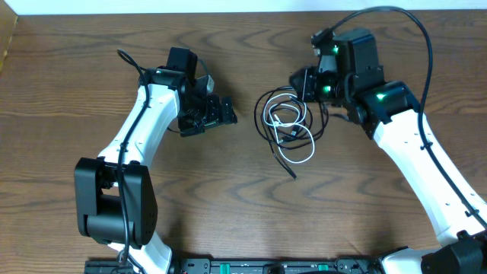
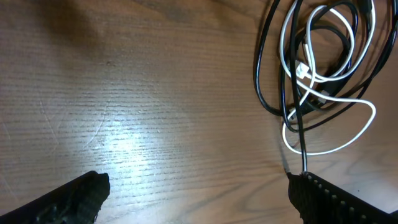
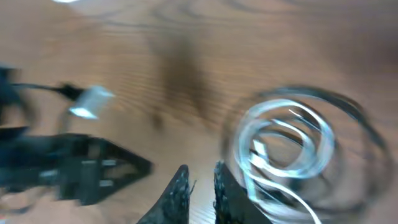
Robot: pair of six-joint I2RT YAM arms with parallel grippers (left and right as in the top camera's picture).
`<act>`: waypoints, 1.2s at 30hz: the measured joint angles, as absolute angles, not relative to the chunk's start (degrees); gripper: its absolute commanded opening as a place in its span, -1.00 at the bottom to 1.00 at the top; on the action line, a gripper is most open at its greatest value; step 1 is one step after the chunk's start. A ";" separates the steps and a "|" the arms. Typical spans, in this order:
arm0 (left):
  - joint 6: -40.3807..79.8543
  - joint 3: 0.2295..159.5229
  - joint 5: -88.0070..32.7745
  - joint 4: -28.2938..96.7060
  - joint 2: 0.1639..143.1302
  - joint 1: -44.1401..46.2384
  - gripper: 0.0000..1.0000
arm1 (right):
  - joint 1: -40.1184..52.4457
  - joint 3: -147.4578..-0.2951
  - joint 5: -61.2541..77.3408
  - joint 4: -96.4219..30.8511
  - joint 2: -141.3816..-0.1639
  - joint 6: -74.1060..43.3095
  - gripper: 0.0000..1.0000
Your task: Untangle cables
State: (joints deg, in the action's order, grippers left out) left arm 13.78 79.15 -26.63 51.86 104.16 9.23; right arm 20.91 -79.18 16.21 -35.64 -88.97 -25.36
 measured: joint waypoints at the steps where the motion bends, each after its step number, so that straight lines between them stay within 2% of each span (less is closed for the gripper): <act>1: 13.78 79.15 -26.63 51.83 104.16 9.23 0.95 | 20.91 -79.18 14.50 -37.21 -88.97 -25.41 -0.67; 2: 13.78 79.15 -26.63 51.86 104.16 9.23 0.95 | 20.91 -79.18 12.69 -39.33 -89.01 -25.17 -0.63; 10: 13.78 79.15 -26.63 51.70 104.16 9.23 0.95 | 20.86 -79.24 7.70 -52.01 -94.70 -19.38 0.35; 12: 13.76 79.15 -26.63 51.68 104.16 9.23 0.95 | 20.86 -79.24 7.62 -53.04 -97.32 -17.21 0.42; 14: 13.78 79.15 -26.63 51.66 104.16 9.23 0.95 | 20.86 -79.24 7.62 -53.01 -99.88 -15.14 0.41; 19: 13.78 79.15 -26.63 51.64 104.16 9.23 0.96 | 20.86 -79.24 7.77 -52.16 -106.19 -11.14 0.15; 23: 13.78 79.15 -26.63 51.62 104.16 9.23 0.95 | 20.86 -79.24 10.50 -49.93 -111.72 -9.15 0.07; 24: 13.78 79.15 -26.63 51.62 104.16 9.23 0.95 | 20.86 -79.24 11.35 -49.45 -112.64 -8.69 0.00; 26: 13.78 79.15 -26.63 51.62 104.16 9.23 0.95 | 20.86 -79.24 13.47 -48.31 -114.13 -7.92 -0.31; 28: 13.78 79.15 -26.63 51.62 104.16 9.23 0.96 | 20.86 -79.24 14.98 -47.27 -114.72 -7.31 -0.93; 29: 13.76 79.15 -26.61 51.62 104.16 9.23 0.96 | 20.86 -79.24 15.77 -46.44 -114.69 -7.01 -0.98; 36: 13.78 79.15 -26.63 51.59 104.16 9.23 0.95 | 20.01 -80.49 22.63 -46.15 -113.71 -7.94 -0.98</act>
State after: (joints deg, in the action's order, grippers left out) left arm 13.78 79.15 -26.63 51.59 104.16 9.23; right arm 20.01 -80.49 22.63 -46.15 -113.71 -7.94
